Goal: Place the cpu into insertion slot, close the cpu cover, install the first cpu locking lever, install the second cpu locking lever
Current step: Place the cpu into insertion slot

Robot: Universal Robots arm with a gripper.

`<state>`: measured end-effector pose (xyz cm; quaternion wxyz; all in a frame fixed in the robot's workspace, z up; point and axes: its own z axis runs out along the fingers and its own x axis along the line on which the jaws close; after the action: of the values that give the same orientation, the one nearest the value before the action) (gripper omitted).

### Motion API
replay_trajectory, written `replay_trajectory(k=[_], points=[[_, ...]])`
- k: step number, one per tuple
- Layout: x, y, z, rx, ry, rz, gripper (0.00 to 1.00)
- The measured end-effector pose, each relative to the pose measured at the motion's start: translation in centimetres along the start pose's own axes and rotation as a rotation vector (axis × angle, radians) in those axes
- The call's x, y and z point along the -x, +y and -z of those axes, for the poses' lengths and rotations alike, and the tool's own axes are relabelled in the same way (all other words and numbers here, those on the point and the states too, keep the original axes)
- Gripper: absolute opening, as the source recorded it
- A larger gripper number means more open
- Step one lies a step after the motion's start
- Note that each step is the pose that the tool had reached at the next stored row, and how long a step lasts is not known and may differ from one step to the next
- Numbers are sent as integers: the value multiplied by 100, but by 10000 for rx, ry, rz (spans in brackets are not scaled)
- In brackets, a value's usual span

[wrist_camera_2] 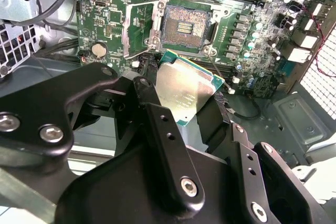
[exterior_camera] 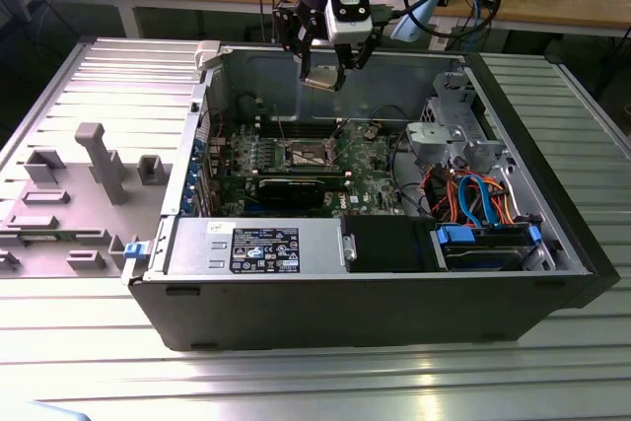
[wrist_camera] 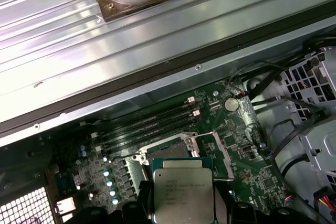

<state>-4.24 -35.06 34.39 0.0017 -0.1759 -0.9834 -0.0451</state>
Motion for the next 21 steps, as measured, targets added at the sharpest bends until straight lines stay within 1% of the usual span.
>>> replay_trajectory(k=[21], points=[[0, 0, 0, 3, -18, -214, 55]])
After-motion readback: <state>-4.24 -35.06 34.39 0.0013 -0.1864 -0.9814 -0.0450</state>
